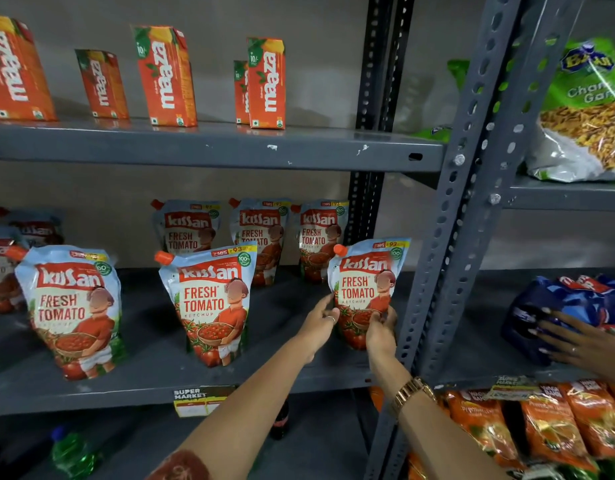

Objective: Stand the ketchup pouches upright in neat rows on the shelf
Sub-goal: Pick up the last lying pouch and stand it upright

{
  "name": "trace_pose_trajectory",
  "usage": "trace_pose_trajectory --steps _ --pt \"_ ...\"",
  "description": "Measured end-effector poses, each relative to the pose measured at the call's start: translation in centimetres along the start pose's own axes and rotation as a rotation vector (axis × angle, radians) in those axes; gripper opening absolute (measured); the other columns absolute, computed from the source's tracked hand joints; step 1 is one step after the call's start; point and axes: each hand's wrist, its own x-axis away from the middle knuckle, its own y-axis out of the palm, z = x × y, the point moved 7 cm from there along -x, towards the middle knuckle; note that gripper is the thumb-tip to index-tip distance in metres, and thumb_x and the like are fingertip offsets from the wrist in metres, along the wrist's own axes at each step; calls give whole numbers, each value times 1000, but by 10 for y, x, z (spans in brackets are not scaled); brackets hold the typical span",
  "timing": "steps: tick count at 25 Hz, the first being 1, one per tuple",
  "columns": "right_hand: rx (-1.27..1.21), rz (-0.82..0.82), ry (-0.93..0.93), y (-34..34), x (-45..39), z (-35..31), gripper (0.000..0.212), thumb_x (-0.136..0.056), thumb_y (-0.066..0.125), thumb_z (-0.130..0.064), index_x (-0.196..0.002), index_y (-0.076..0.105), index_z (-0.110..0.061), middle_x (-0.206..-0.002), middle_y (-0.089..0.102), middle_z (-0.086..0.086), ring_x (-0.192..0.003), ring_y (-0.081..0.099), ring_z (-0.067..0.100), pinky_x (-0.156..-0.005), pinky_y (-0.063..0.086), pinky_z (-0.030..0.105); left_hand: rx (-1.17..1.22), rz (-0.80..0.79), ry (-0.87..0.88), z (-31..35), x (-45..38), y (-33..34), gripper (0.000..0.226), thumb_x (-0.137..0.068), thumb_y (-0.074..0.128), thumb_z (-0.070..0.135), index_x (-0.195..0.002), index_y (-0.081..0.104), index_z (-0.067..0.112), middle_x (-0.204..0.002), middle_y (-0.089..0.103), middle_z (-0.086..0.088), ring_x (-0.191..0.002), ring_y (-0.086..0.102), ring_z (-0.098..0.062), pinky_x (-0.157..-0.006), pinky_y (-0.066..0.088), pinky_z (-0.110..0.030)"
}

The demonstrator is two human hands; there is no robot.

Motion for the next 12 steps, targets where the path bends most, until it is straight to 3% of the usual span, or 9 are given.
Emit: trace_pose_trajectory --steps 3,8,12 --pt "-94 -55 37 2 -5 4 37 -99 32 -21 -136 27 -21 -141 44 14 -122 48 34 -95 43 44 11 -37 -15 -4 3 6 50 -100 35 23 -148 22 26 -155 29 -2 -143 25 -20 -117 22 -35" --pt "-37 -117 -9 7 -7 8 39 -97 41 -20 -133 27 -18 -141 43 13 -123 49 33 -101 44 48 -10 -47 -15 -7 6 3 47 -101 33 23 -147 25 25 -156 28 -1 -144 22 -19 -118 18 -35" --pt "135 -185 -49 8 2 16 50 -89 54 -37 -127 29 -17 -116 65 17 -110 60 34 -100 44 47 3 25 -12 -14 10 -18 44 -100 36 22 -144 33 22 -152 36 -4 -142 29 -20 -115 24 -35"
